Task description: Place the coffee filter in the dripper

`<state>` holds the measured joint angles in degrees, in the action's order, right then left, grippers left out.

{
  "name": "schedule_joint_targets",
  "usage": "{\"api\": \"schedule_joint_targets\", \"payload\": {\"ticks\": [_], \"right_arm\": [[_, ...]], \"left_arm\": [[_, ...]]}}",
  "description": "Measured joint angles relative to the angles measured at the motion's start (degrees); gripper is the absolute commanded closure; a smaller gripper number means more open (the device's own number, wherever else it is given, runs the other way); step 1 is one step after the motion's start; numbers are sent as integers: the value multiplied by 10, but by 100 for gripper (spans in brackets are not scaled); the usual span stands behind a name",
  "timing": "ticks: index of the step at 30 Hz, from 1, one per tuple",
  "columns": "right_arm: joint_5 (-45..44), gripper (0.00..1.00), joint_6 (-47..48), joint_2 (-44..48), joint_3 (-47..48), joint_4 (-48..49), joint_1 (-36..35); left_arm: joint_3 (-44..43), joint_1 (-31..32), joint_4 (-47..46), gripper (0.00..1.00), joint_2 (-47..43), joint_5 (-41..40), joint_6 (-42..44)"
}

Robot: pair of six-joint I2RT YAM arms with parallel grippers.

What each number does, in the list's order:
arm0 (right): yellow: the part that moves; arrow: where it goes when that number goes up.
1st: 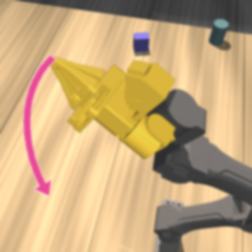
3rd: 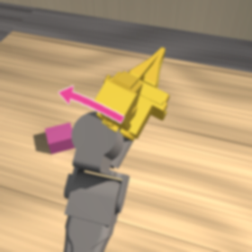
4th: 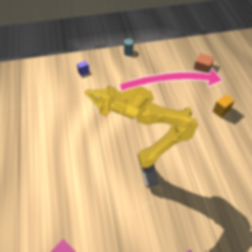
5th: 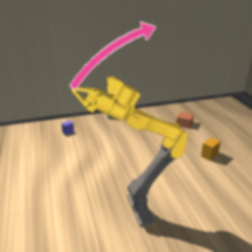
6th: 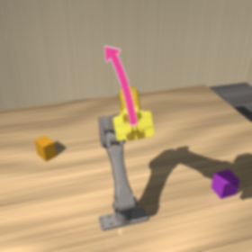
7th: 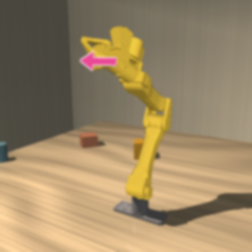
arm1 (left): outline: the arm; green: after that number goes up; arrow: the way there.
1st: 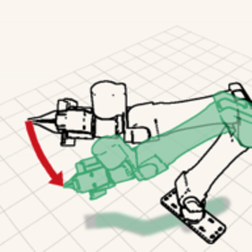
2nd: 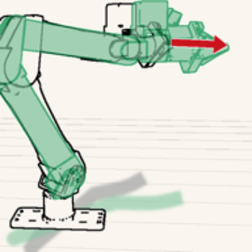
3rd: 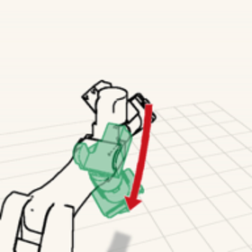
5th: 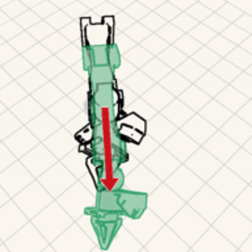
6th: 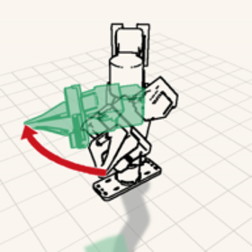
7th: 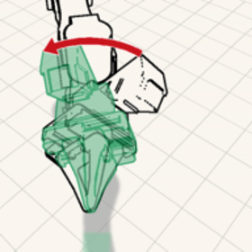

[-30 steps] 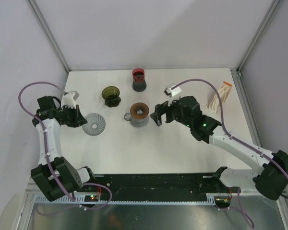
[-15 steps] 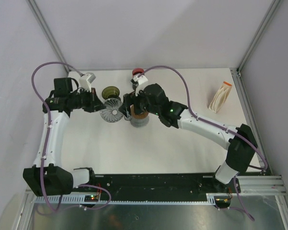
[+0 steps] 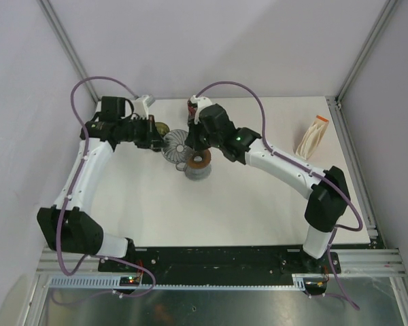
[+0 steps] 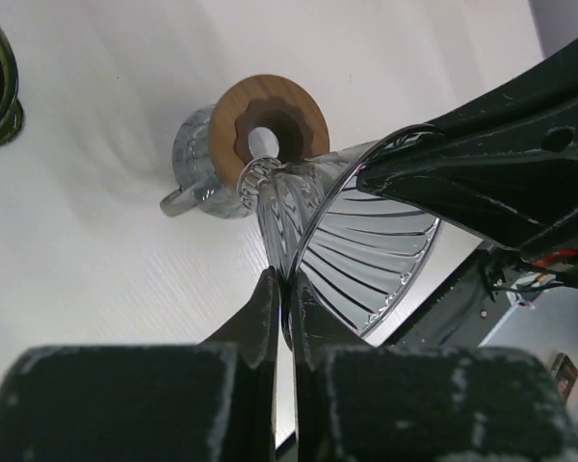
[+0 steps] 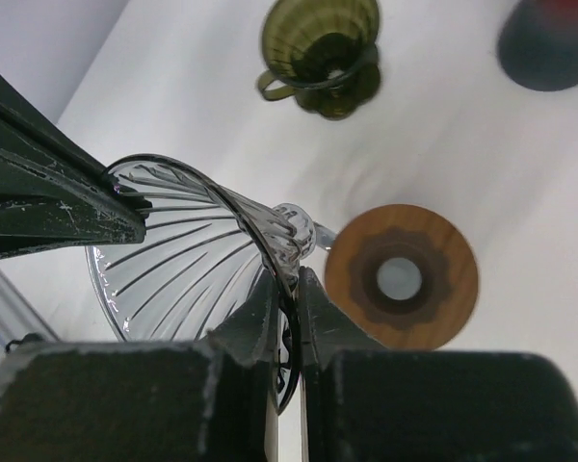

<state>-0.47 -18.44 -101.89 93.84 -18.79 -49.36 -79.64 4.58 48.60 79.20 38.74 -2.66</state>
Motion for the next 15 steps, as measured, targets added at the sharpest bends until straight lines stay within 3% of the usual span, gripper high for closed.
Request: {"api": "schedule_joint_targets", "payload": {"ticks": [5,15], "right_arm": [[1,100,0,0,4,-35,28],[82,100,0,-6,3,-78,105]], "left_arm": [[-36,45,-11,100,55,-36,-17],[-99,81,-28,100,153,-18,-49]]}}
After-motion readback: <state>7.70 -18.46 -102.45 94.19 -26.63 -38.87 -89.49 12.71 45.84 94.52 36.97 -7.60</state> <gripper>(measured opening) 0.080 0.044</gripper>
